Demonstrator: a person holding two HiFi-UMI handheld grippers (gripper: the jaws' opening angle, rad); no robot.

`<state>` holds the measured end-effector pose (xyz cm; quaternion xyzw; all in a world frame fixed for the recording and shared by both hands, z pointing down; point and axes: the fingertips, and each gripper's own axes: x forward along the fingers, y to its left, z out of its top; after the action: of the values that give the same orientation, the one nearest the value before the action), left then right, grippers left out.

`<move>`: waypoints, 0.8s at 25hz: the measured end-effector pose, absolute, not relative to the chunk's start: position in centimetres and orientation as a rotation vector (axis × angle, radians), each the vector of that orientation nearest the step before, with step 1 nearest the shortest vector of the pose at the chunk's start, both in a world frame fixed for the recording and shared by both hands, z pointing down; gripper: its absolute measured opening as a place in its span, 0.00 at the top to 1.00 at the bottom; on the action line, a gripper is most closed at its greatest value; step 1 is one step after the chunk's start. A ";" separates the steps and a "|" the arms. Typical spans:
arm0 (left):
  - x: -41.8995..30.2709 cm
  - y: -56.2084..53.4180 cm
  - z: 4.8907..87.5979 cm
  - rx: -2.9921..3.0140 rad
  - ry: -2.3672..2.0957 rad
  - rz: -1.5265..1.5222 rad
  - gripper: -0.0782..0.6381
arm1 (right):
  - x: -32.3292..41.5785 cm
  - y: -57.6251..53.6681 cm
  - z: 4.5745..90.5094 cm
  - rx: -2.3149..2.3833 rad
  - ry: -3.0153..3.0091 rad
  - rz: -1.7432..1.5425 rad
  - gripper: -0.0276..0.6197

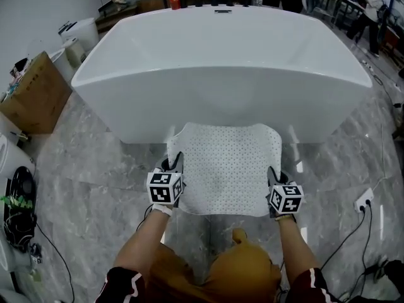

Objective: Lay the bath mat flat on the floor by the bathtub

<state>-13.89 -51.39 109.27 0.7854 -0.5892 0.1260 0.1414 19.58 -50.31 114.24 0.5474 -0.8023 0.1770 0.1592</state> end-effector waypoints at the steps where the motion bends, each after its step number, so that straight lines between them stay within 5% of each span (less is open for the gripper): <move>1: -13.7 -51.6 109.8 2.258 -1.699 0.368 0.84 | 19.7 -50.4 114.9 1.562 -2.287 0.511 0.88; 20: -11.2 -55.8 116.0 2.194 -1.669 0.512 0.84 | 21.5 -54.7 124.0 1.525 -2.198 0.617 0.88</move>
<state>-11.16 -55.79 116.05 0.7715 -0.5867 0.1800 0.1679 21.53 -54.72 123.97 0.5446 -0.7849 0.2202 0.1971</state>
